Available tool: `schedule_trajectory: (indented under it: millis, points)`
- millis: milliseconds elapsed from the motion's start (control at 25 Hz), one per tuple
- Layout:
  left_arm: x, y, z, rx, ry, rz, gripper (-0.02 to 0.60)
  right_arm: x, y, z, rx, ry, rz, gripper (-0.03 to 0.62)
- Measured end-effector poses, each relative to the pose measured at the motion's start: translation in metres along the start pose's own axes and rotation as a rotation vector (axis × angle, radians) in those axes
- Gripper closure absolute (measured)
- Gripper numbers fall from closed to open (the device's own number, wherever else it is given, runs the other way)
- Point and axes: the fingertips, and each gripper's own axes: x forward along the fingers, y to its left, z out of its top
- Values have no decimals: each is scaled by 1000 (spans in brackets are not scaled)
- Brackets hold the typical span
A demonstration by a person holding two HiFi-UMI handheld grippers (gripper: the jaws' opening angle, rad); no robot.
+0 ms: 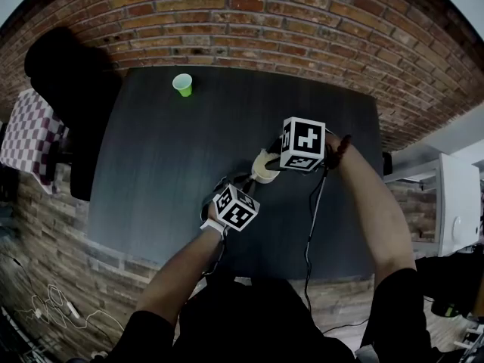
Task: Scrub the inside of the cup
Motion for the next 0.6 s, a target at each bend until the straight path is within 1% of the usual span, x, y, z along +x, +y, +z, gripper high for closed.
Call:
schedule_trajectory:
  millis: [40, 80, 120, 160, 240, 320, 360, 440, 520, 600]
  points:
    - [0, 0, 0, -2, -2, 0, 508, -16, -1, 9, 4, -52, -10, 503]
    - [-1, 0, 1, -5, -4, -1, 508, -30, -4, 16, 2, -89, -40, 503]
    - [-1, 0, 1, -9, -7, -2, 508, -39, -8, 19, -8, -100, -82, 503]
    - [-1, -1, 1, -12, -10, -2, 508, -42, -11, 18, -30, -80, -122, 503]
    - [-1, -1, 2, -14, -10, -3, 508, -28, -12, 4, -91, 26, -166, 503]
    - [-1, 0, 2, -10, -8, -2, 508, 0, -8, -14, -139, 129, -157, 503]
    - [-1, 0, 3, -7, -7, -3, 508, 14, -6, -21, -157, 162, -148, 503]
    - [0, 0, 4, -2, -7, -3, 508, 39, -9, -32, -198, 210, -166, 503]
    - [1, 1, 4, -2, -5, -3, 508, 60, -17, -39, -249, 255, -210, 503]
    - [1, -1, 1, -8, 2, -5, 508, 77, -20, -46, -269, 284, -221, 503]
